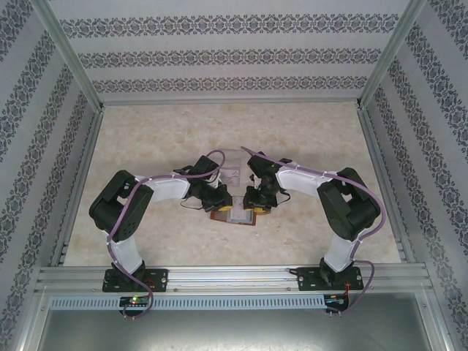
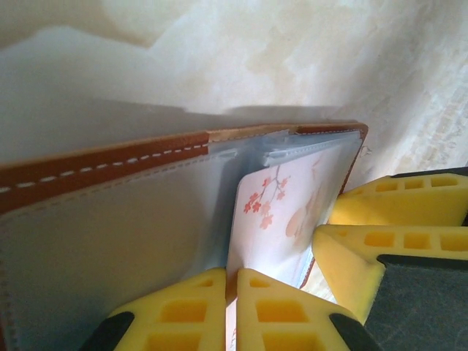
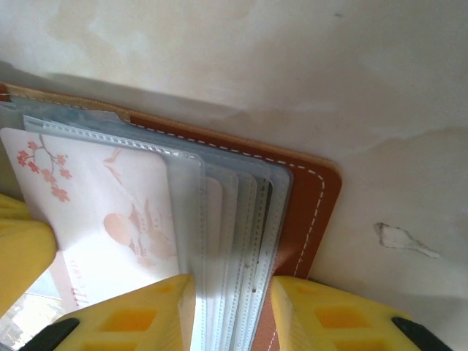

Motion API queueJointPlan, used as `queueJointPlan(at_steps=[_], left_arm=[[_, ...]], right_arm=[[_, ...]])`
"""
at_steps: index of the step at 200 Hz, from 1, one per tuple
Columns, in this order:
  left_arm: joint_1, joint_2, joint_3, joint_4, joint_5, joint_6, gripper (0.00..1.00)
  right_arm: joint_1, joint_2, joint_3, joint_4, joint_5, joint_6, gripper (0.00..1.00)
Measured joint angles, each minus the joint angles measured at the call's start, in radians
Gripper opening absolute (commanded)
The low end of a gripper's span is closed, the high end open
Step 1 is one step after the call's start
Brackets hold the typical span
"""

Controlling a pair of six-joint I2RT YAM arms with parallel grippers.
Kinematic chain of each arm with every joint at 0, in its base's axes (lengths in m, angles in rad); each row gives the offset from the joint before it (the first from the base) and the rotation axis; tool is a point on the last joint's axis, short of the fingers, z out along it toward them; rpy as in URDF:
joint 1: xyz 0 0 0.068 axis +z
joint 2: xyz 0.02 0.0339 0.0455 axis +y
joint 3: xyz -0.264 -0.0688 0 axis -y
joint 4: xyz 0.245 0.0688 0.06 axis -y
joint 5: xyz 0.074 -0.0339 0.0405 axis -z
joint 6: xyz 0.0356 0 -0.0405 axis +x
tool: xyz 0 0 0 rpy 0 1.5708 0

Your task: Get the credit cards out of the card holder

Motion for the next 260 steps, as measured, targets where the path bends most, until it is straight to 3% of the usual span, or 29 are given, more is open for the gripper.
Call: queueJointPlan(at_steps=[163, 219, 260], left_arm=[[0.021, -0.106, 0.026, -0.256, -0.175, 0.113, 0.08], [0.021, -0.106, 0.040, -0.262, -0.171, 0.116, 0.09], [0.021, -0.095, 0.066, -0.262, -0.139, 0.119, 0.17]], right_arm=[[-0.003, 0.000, 0.000, -0.001, 0.000, -0.011, 0.35], [-0.003, 0.000, 0.000, -0.003, 0.000, -0.026, 0.35], [-0.003, 0.000, 0.000, -0.003, 0.000, -0.026, 0.35]])
